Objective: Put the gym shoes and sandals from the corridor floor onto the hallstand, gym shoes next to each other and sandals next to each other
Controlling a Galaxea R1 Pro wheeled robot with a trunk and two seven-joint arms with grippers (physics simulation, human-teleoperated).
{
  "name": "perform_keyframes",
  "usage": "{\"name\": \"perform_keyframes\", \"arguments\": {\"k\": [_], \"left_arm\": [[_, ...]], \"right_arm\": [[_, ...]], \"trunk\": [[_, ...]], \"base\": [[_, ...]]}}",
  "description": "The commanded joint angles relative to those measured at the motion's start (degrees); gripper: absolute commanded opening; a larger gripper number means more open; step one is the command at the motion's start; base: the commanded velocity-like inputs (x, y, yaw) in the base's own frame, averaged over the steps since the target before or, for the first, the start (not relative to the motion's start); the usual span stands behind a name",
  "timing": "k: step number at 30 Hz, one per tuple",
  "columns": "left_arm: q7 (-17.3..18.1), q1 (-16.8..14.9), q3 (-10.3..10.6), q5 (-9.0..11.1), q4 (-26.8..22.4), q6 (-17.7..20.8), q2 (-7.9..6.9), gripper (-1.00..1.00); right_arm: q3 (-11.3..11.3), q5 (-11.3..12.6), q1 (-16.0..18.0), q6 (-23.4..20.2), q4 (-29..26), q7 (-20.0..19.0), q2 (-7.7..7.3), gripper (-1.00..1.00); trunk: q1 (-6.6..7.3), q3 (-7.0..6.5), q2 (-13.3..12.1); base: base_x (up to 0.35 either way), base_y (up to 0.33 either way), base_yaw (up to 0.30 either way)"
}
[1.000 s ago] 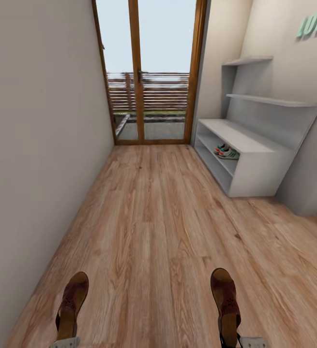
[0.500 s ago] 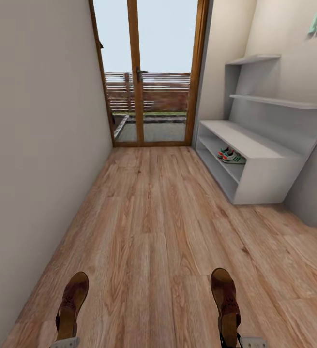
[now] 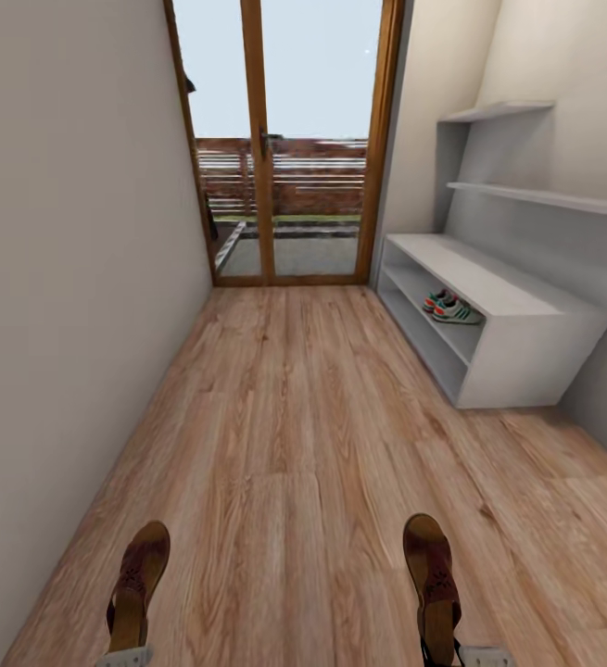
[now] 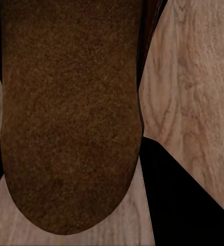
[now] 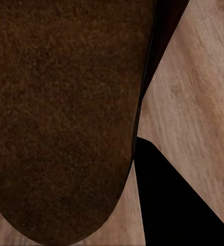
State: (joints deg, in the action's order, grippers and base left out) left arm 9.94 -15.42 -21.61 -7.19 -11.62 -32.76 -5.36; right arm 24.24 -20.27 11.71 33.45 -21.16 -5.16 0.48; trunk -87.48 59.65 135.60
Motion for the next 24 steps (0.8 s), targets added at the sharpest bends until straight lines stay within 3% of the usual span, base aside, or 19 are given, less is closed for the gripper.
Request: {"name": "perform_keyframes", "arguments": {"k": [1,24], "left_arm": [[0.17,-0.05,-0.54,-0.72,0.03,-0.19,0.01,-1.0],[0.17,-0.05,-0.54,-0.72,0.08,-0.19,0.0,-1.0]], "right_arm": [[0.46,0.18,0.03,0.13,-0.02,-0.56,0.05,-1.0],[0.48,0.19,0.0,0.21,-0.11,-0.58,-0.28,-1.0]], "trunk": [[-0.02,0.05,0.02],[-0.02,0.05,0.02]], "base": [[0.339,0.0,0.0],[0.339,0.0,0.0]]}}
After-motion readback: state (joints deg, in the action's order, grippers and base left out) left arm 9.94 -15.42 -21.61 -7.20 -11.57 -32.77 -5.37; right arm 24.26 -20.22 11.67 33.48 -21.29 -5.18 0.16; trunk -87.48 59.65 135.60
